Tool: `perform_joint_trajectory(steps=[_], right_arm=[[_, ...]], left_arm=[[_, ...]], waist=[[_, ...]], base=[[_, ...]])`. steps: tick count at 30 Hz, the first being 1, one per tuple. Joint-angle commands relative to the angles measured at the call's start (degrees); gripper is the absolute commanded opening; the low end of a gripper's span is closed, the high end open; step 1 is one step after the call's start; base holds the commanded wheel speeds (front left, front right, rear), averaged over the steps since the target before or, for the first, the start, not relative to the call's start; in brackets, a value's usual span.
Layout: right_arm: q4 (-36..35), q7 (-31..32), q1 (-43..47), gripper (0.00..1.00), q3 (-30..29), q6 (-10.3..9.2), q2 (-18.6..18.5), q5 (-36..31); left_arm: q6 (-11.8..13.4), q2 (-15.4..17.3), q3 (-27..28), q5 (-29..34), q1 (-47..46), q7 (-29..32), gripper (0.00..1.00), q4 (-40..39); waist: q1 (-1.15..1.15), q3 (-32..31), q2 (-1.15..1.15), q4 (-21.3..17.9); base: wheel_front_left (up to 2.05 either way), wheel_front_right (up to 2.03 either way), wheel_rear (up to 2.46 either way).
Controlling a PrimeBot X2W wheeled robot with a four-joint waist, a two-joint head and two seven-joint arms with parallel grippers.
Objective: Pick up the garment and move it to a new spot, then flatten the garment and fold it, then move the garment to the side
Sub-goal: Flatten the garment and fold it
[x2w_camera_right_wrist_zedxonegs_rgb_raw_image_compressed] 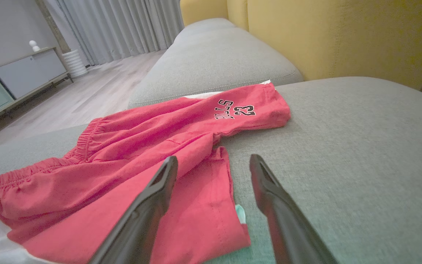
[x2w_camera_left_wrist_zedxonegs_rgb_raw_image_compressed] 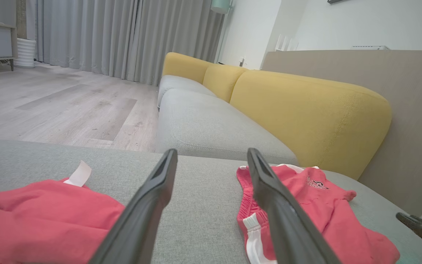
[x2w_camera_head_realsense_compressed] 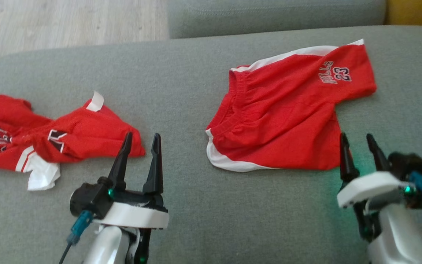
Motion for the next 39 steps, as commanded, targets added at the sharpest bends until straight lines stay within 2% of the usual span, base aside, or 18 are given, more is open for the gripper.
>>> perform_joint_trajectory(steps=[1, 7, 16, 21, 22, 23, 31, 39], right_arm=[[-0.99, 1.07, -3.85, 1.00, 0.53, -0.04, 0.03, -0.56], [5.37, 7.94, -9.53, 1.00, -4.14, -0.04, 0.03, -2.59], [14.44, 12.79, -16.01, 1.00, -8.60, -0.04, 0.03, -5.60], [18.71, 13.35, -19.37, 1.00, -11.07, -0.04, 0.04, -10.35], [19.37, 13.22, -20.00, 0.42, -11.28, -0.04, 0.04, -11.21], [19.87, 12.84, -20.59, 0.00, -11.28, -0.04, 0.04, -11.96], [19.26, 7.22, -22.35, 0.00, -11.02, -0.04, 0.04, -18.06], [12.97, 5.05, -18.86, 0.00, -10.80, -0.04, 0.04, -18.32]], left_arm=[[-0.25, 0.31, 1.40, 0.53, -3.15, -0.54, 1.00, -1.75], [-0.55, 0.31, 0.88, 0.37, -4.61, -0.54, 1.00, -1.25], [-0.64, 0.31, 0.19, 0.06, -5.67, -0.54, 1.00, -0.93], [-0.60, 0.31, -0.26, -0.11, -6.16, -0.54, 1.00, -1.04], [-0.57, 0.31, -0.34, -0.15, -6.27, -0.54, 1.00, -1.03], [-0.56, 0.31, -0.42, -0.20, -6.37, -0.54, 1.00, -1.00], [-0.06, 0.31, -0.30, -0.58, -6.24, -0.54, 1.00, -0.38], [0.34, 0.31, 0.41, -0.59, -4.55, -0.54, 1.00, -0.58]], waist=[[0.00, 1.06, 0.00, 0.84], [0.00, 3.31, 0.00, 3.12], [0.00, 5.21, 0.00, 5.25], [0.00, 6.10, 0.00, 5.95], [0.00, 6.21, 0.00, 6.05], [0.00, 6.29, 0.00, 6.15], [0.00, 4.86, 0.00, 5.65], [0.00, 1.72, 0.00, 3.77]], base=[[0.00, 0.00, 0.00], [0.00, 0.00, 0.00], [0.00, 0.00, 0.00], [0.00, 0.00, 0.00], [0.00, 0.00, 0.00], [0.00, 0.00, 0.00], [0.00, 0.00, 0.00], [0.00, 0.00, 0.00]])
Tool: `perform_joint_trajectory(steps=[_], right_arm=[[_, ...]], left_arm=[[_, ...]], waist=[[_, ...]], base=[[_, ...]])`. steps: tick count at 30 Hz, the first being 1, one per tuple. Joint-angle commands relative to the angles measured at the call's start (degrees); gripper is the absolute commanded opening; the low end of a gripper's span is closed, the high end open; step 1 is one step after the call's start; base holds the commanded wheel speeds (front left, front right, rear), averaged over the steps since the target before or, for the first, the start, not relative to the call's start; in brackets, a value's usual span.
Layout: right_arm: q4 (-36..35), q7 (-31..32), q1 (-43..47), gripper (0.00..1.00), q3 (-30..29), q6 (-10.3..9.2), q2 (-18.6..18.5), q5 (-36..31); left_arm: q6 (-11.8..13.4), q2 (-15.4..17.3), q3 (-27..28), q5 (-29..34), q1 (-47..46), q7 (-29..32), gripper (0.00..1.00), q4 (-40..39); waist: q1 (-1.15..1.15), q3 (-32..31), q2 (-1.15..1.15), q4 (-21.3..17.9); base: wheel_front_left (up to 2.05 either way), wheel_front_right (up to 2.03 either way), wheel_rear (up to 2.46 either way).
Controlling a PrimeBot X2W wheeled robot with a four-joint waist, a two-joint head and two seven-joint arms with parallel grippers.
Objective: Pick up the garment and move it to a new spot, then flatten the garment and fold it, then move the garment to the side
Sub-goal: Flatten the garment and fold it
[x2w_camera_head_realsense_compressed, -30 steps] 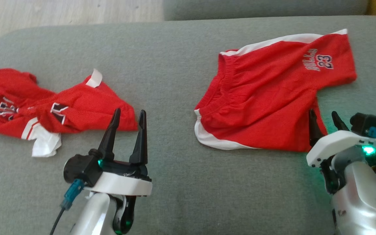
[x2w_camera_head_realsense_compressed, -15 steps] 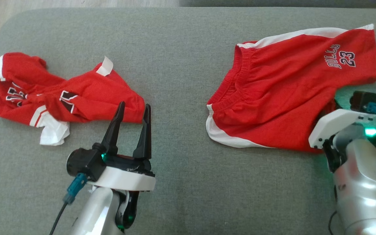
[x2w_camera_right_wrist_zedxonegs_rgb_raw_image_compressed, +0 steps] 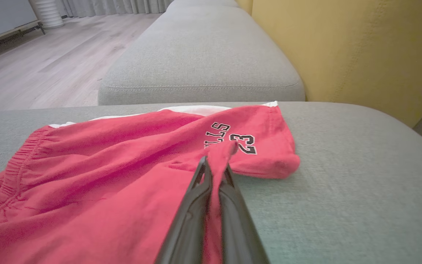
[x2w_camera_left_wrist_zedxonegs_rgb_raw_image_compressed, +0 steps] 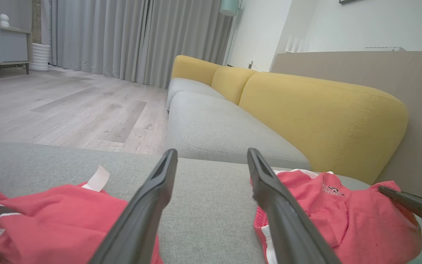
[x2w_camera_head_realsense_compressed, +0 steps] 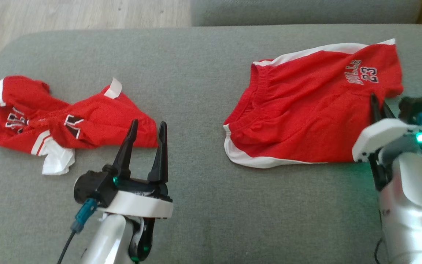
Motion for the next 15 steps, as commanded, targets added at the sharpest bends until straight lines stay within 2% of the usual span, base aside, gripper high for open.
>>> perform_joint_trajectory(steps=[1, 6, 11, 15], right_arm=[[-3.31, -0.18, 0.75, 0.00, 1.29, -0.04, 0.26, 0.18], [-11.13, 2.49, 4.37, 0.00, -0.12, -0.04, 0.26, 0.95], [-19.91, 8.33, 7.58, 0.00, -2.19, -0.04, 0.26, 1.66], [-23.26, 11.91, 8.01, 0.00, -3.60, -0.04, 0.26, 1.18]], left_arm=[[0.45, 0.33, 2.05, -0.27, -0.62, -0.54, 1.00, -1.88], [0.41, 0.33, 2.14, -0.23, -0.12, -0.54, 1.00, -2.28], [0.27, 0.33, 1.86, -0.26, -0.10, -0.54, 1.00, -2.72], [0.14, 0.33, 1.49, -0.28, -0.38, -0.54, 1.00, -2.75]], waist=[[0.00, -0.80, 0.00, -0.67], [0.00, -1.28, 0.00, -0.63], [0.00, -0.39, 0.00, 0.49], [0.00, 0.65, 0.00, 1.46]], base=[[0.00, 0.00, 0.00], [0.00, 0.00, 0.00], [0.00, 0.00, 0.00], [0.00, 0.00, 0.00]])
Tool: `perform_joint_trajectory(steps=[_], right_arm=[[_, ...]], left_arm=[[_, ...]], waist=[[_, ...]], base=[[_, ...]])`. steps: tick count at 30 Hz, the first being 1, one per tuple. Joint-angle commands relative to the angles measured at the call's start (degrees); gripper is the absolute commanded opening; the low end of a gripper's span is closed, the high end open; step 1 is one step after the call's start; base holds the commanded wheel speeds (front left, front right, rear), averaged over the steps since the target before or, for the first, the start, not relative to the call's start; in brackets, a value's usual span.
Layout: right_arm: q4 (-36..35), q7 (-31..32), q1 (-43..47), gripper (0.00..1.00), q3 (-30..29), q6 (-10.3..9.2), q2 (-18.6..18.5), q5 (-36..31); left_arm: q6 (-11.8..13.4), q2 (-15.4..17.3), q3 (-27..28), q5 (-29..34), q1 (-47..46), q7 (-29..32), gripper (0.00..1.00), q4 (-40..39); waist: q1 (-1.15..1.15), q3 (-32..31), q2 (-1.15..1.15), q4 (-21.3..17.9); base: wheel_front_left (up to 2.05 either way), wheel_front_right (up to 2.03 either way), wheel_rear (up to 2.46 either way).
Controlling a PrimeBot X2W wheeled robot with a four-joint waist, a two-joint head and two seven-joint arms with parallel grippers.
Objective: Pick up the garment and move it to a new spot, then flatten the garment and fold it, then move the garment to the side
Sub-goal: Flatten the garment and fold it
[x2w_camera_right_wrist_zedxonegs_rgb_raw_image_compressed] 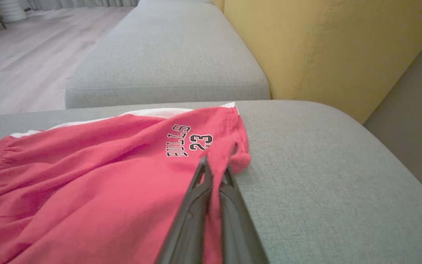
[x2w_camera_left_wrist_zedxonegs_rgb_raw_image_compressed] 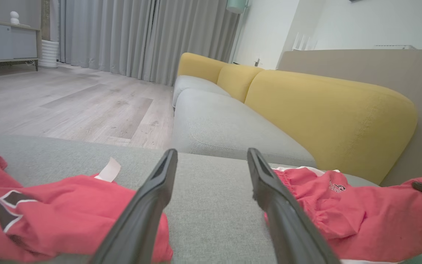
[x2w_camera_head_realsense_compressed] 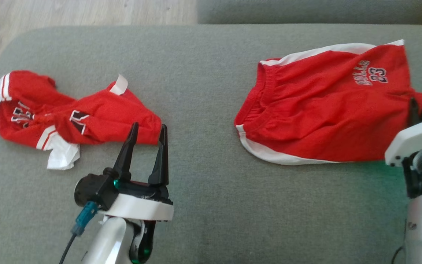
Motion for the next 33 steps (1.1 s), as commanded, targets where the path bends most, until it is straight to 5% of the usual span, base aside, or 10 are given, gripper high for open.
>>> perform_joint_trajectory(steps=[1, 7, 17, 18, 19, 26, 33], right_arm=[[-2.12, 0.38, -1.67, 0.00, 1.07, -0.04, -0.02, 0.11], [0.55, 7.09, -7.47, 0.00, -2.61, -0.04, -0.33, -4.56], [16.81, 10.72, -19.93, 0.00, -8.95, -0.04, -6.41, -11.09], [18.21, 9.84, -20.98, 0.38, -9.59, -0.04, -6.86, -11.76], [19.55, 8.59, -22.02, 1.00, -10.14, -0.04, -7.25, -12.21], [26.38, -2.96, -25.70, 1.00, -10.66, -0.04, -9.26, -16.46], [31.52, -19.99, -25.80, 1.00, -2.89, -0.04, -5.62, -11.76]], left_arm=[[-0.22, 0.32, 1.58, -0.33, -1.57, -0.54, 1.00, -2.05], [-0.52, 0.32, 0.41, -0.65, -2.97, -0.54, 1.00, -2.03], [-0.49, 0.32, -1.71, -1.94, -5.34, -0.54, 1.00, -1.87], [-0.45, 0.32, -1.81, -2.01, -5.48, -0.54, 1.00, -1.86], [-0.40, 0.32, -1.89, -2.08, -5.63, -0.54, 1.00, -1.88], [0.03, 0.32, -1.45, -2.08, -6.38, -0.54, 1.00, -1.83], [0.03, 0.32, 1.14, -1.13, -5.04, -0.54, 1.00, -1.91]], waist=[[0.00, 0.63, 0.00, 0.54], [0.00, 3.23, 0.00, 2.98], [0.00, 6.95, 0.00, 7.18], [0.00, 7.14, 0.00, 7.36], [0.00, 7.35, 0.00, 7.51], [0.00, 6.86, 0.00, 6.93], [0.00, 2.78, 0.00, 2.29]], base=[[0.00, 0.00, 0.00], [0.00, 0.00, 0.00], [0.00, 0.00, 0.00], [0.00, 0.00, 0.00], [0.00, 0.00, 0.00], [0.00, 0.00, 0.00], [0.00, 0.00, 0.00]])
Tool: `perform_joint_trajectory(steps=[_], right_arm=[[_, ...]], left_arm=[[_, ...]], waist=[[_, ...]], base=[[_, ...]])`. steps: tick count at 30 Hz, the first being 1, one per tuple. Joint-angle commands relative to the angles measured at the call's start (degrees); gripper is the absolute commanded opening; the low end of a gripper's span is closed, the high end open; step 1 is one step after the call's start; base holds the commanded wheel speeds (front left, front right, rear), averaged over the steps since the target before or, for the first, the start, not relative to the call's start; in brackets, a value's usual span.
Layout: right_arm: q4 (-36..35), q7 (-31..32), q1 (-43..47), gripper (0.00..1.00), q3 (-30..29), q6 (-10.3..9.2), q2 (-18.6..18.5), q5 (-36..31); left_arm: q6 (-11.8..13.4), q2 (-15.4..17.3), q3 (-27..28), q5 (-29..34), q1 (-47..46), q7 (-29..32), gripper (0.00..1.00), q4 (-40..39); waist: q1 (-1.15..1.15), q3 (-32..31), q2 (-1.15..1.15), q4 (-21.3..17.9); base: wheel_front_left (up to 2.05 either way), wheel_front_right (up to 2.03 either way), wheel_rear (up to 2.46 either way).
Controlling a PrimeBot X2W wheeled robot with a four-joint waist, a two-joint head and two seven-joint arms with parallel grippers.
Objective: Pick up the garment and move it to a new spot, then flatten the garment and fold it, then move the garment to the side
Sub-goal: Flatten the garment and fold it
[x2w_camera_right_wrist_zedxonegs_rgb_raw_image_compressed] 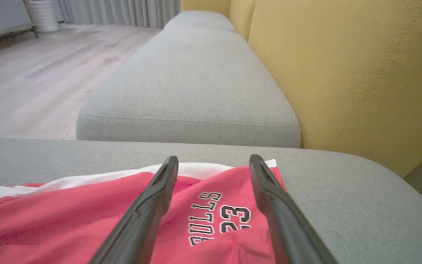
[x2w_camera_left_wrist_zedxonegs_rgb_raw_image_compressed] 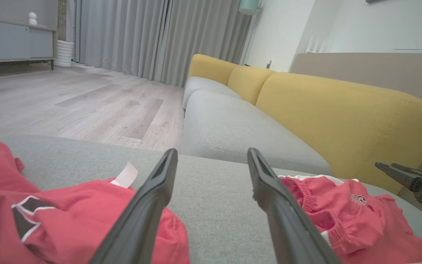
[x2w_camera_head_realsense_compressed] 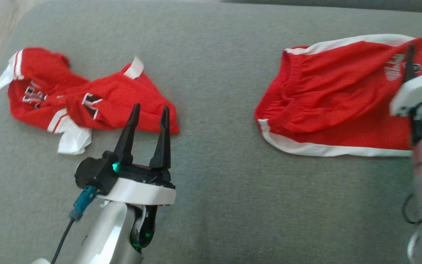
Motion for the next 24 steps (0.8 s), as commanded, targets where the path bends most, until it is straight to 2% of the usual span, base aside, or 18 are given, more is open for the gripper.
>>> perform_joint_trajectory(steps=[1, 6, 8, 9, 14, 19, 24], right_arm=[[-1.14, -2.46, -1.06, 1.00, 3.05, -0.04, 1.21, 1.97], [-4.97, -4.95, 3.77, 1.00, 11.19, -0.04, 3.91, 9.50], [-10.11, -5.05, 7.12, 1.00, 14.58, -0.04, 4.76, 13.00], [-10.11, -5.05, 7.12, 1.00, 14.58, -0.04, 4.76, 13.00], [-22.95, -5.08, 18.91, 1.00, 21.66, -0.04, 5.67, 19.05], [-30.97, -5.09, 29.04, 1.00, 24.70, -0.04, 6.05, 21.76], [-34.02, -5.10, 35.90, 1.00, 25.24, -0.04, 6.21, 23.77]], left_arm=[[-0.07, 0.37, 2.47, 0.72, -0.56, -0.54, 1.00, -1.83], [-0.28, 0.37, 4.16, 1.63, 0.70, -0.54, 1.00, -1.81], [-0.40, 0.37, 4.82, 1.93, 1.20, -0.54, 1.00, -1.82], [-0.40, 0.37, 4.82, 1.93, 1.20, -0.54, 1.00, -1.82], [-0.78, 0.37, 5.97, 2.59, 2.17, -0.54, 1.00, -1.74], [-1.16, 0.37, 6.23, 2.96, 3.00, -0.54, 1.00, -1.49], [-1.44, 0.37, 5.86, 2.75, 3.57, -0.54, 1.00, -0.43]], waist=[[0.00, -2.17, 0.00, -2.37], [0.00, -4.86, 0.00, -5.73], [0.00, -5.72, 0.00, -6.92], [0.00, -5.72, 0.00, -6.92], [0.00, -7.04, 0.00, -9.26], [0.00, -7.67, 0.00, -10.69], [0.00, -8.10, 0.00, -11.17]], base=[[0.00, 0.00, 0.00], [0.00, 0.00, 0.00], [0.00, 0.00, 0.00], [0.00, 0.00, 0.00], [0.00, 0.00, 0.00], [0.00, 0.00, 0.00], [0.00, 0.00, 0.00]])
